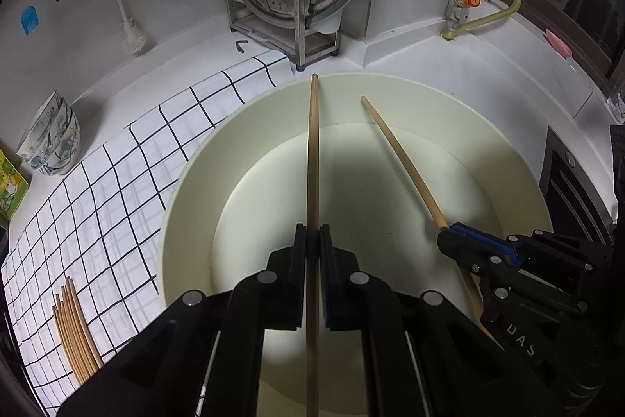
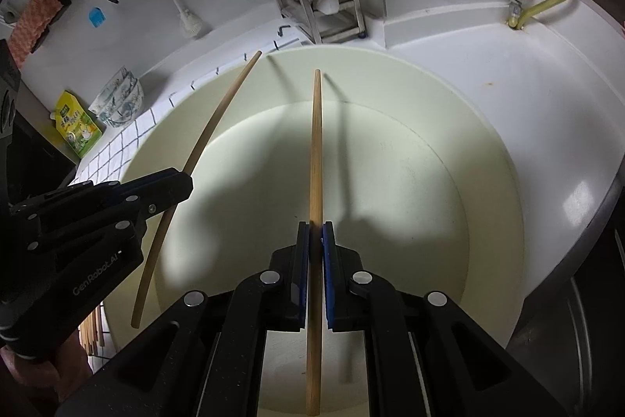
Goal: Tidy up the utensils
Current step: 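Carry both held chopsticks with both tools over the cream basin, then open both tools to drop the chopsticks into the basin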
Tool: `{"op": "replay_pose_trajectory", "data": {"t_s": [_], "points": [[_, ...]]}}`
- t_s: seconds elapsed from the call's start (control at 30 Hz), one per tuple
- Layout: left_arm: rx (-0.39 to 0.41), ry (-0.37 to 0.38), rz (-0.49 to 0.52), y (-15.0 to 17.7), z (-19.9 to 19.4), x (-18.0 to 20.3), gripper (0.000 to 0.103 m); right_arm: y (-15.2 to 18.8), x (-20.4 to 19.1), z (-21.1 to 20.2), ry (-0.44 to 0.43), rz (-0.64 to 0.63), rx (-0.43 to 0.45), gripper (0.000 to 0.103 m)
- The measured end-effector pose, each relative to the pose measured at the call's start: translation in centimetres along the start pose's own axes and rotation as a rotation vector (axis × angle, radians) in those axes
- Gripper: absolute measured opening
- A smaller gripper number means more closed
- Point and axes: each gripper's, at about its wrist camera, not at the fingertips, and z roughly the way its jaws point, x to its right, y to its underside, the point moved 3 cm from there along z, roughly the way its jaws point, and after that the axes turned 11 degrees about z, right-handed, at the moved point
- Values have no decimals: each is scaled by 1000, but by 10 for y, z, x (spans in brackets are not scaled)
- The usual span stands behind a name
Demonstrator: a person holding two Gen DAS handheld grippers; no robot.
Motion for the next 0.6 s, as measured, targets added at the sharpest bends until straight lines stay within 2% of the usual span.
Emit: {"op": "replay_pose_trajectory", "data": {"t_s": [0.3,0.6], "points": [[-36,13,12,5,11,9,8,3,9,9,17,17,-28,7],[-56,3,6,9,13,7,8,4,14,3,26,27,-17,7]]}}
